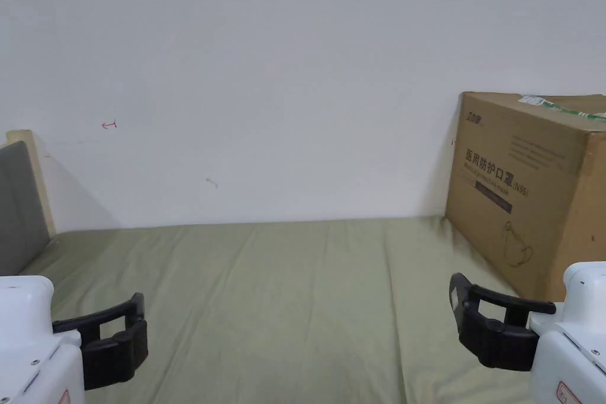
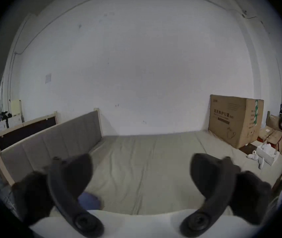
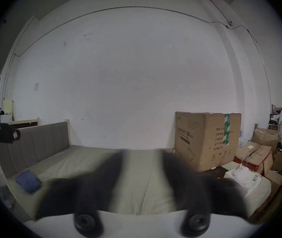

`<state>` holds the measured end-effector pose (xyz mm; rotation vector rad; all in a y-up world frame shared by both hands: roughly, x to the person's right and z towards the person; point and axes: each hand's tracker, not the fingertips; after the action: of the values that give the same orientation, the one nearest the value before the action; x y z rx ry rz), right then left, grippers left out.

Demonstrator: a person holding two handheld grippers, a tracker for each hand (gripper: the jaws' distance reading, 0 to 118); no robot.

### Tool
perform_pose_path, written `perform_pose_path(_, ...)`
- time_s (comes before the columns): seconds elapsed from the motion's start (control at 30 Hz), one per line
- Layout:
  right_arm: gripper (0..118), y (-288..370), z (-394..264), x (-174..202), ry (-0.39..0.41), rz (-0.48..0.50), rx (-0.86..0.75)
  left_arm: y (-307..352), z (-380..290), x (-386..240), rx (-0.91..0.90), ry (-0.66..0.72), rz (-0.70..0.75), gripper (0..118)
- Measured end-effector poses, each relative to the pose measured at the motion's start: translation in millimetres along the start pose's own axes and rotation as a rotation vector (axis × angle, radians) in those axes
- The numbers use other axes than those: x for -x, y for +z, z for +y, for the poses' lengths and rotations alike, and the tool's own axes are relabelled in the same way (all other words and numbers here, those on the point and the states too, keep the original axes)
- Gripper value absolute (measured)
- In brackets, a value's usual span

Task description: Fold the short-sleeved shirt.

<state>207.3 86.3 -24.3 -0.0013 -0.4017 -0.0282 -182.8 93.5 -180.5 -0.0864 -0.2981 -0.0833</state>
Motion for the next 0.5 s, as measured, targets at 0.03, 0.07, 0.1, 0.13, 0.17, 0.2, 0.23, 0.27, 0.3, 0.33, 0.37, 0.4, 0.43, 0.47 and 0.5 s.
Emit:
perform_pose_path(0.03,118,5.0,-4.7,4.9,0.012,0.074,-0.007,-2.1,-0.7,0.2,-0.007,0.003,0.020,113)
perform_pose_path(0.07,118,10.9,-5.8,6.6,0.046,0.071,-0.039,-5.8,0.3,-0.6,-0.005,-0.005,0.041,118)
perform_pose_path(0.1,118,17.2,-7.7,8.8,0.055,0.077,-0.057,4.7,-0.8,0.5,-0.014,-0.004,0.048,118)
perform_pose_path(0.13,118,4.9,8.9,12.9,0.057,0.079,-0.069,4.6,-1.5,2.2,-0.033,-0.008,0.046,118)
perform_pose_path(0.17,118,3.1,16.1,14.9,0.051,0.076,-0.068,4.5,-1.1,2.6,-0.045,-0.006,0.050,118)
perform_pose_path(0.2,118,4.0,21.3,14.9,0.042,0.085,-0.063,3.7,-1.1,3.3,-0.050,-0.007,0.058,118)
perform_pose_path(0.23,118,5.2,26.4,15.6,0.023,0.091,-0.042,6.2,0.5,0.6,-0.050,-0.007,0.061,118)
perform_pose_path(0.27,118,2.7,24.8,18.5,0.005,0.052,-0.016,7.2,1.5,-0.4,-0.051,-0.009,0.065,118)
perform_pose_path(0.3,118,3.8,26.0,19.6,0.012,0.025,-0.029,7.4,1.9,-0.3,-0.057,-0.013,0.072,118)
perform_pose_path(0.33,118,6.2,26.2,19.1,0.016,0.012,-0.050,7.4,2.1,-0.4,-0.063,-0.017,0.073,118)
perform_pose_path(0.37,118,8.5,27.8,17.8,0.021,0.016,-0.054,9.5,3.8,-1.6,-0.069,-0.019,0.077,118)
perform_pose_path(0.4,118,5.9,29.0,21.0,0.037,0.023,-0.036,10.3,4.9,-1.9,-0.072,-0.019,0.080,118)
perform_pose_path(0.43,118,5.6,30.9,21.5,0.034,0.028,-0.034,10.7,6.1,-1.7,-0.075,-0.020,0.083,118)
perform_pose_path(0.47,118,6.3,32.7,21.5,0.030,0.031,-0.028,11.2,7.7,-1.6,-0.072,-0.022,0.084,118)
perform_pose_path(0.5,118,7.2,34.0,21.7,0.024,0.031,-0.022,11.5,8.8,0.2,-0.075,-0.023,0.085,118)
